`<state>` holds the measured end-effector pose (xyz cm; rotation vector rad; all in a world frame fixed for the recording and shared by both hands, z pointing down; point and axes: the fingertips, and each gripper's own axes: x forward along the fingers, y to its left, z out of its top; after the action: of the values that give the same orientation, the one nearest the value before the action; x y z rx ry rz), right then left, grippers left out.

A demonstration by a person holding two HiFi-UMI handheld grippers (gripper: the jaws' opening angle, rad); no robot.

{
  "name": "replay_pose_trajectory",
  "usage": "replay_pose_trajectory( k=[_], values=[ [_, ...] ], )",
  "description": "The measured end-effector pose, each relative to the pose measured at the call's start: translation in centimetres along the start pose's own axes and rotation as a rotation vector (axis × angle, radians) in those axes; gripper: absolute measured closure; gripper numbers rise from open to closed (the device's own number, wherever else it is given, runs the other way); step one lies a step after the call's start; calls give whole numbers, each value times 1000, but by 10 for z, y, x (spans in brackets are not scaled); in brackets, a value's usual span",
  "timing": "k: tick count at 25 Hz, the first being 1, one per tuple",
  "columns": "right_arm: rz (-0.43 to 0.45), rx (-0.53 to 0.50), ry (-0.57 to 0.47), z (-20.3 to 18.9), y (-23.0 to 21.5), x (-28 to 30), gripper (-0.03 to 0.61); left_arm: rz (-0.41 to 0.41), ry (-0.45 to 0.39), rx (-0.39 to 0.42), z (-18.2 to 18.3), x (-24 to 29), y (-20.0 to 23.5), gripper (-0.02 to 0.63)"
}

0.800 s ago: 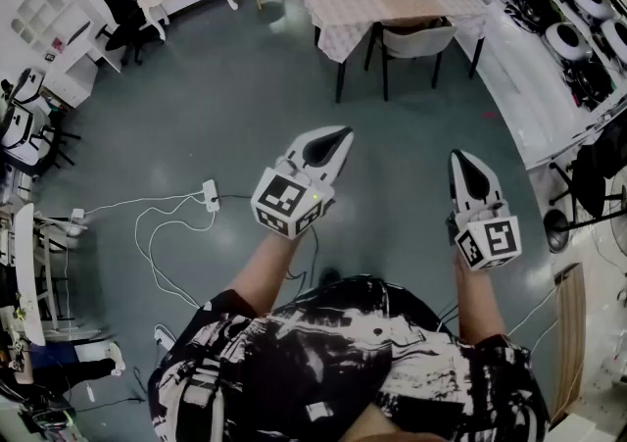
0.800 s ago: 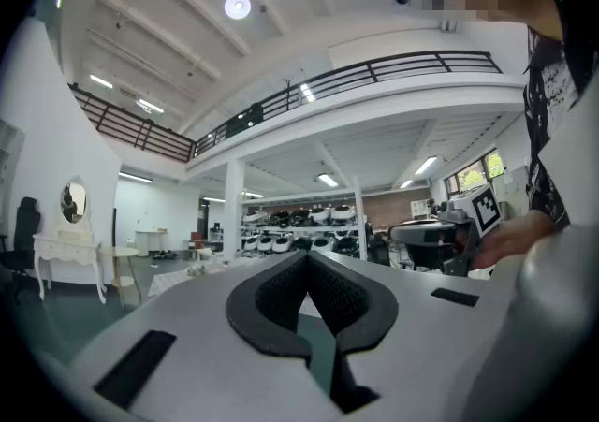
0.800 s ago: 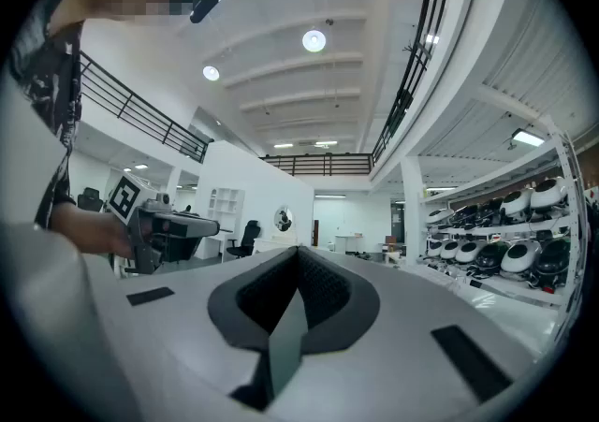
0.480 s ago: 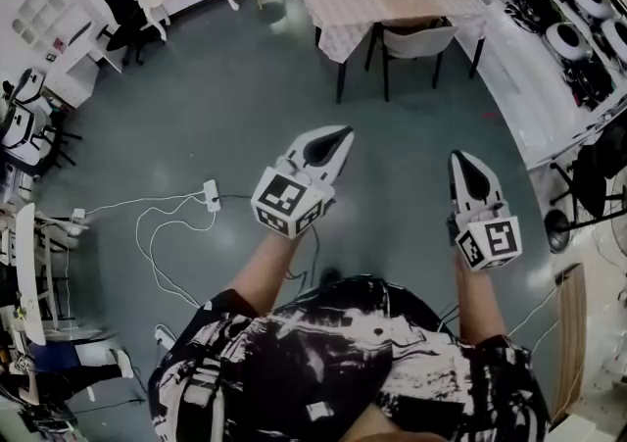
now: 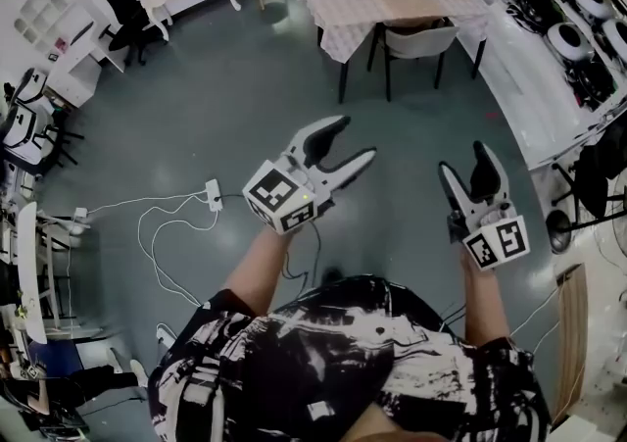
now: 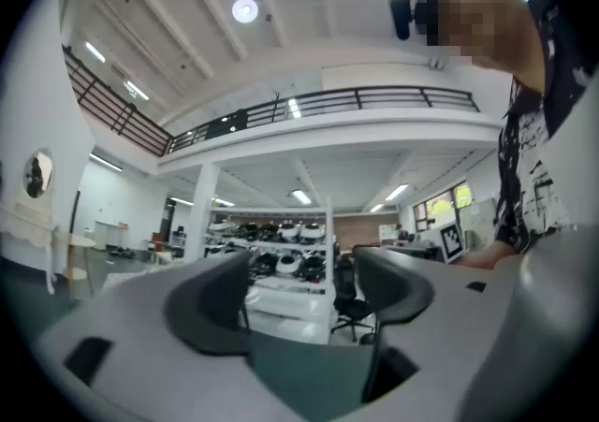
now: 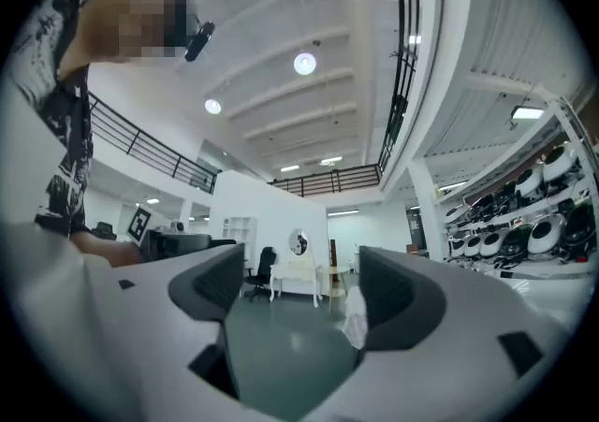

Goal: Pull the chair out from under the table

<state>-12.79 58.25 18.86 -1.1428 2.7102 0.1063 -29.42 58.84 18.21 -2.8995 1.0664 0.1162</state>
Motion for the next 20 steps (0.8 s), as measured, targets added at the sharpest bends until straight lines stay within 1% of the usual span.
replay_pose_trajectory(
  k=[1, 2, 3, 4, 5, 11, 15, 20],
  values=[
    [-1, 11, -25, 3, -1, -1, 168, -33, -22, -6, 4, 1, -4, 184],
    [0, 15, -41, 6, -2, -2, 86, -56, -30, 3, 8, 1, -6, 109],
    [7, 16, -48, 7, -2, -3, 48, -68, -27, 22, 9, 0, -8, 85],
    [17, 15, -50, 7, -1, -3, 27, -71, -20, 44, 10, -2, -8, 63],
    [26, 11, -47, 7, 0, -4, 5, -72, -17, 62, 11, -4, -7, 54],
    [36, -17, -33, 7, 1, -7, 3, -73, -24, 80, 15, -18, 1, 52],
    [38, -35, -39, 7, 9, -5, 3, -86, -22, 73, 12, -28, 5, 52],
    [18, -68, -27, 3, 22, 4, 3, -115, -6, 60, 5, -39, 17, 52]
  ],
)
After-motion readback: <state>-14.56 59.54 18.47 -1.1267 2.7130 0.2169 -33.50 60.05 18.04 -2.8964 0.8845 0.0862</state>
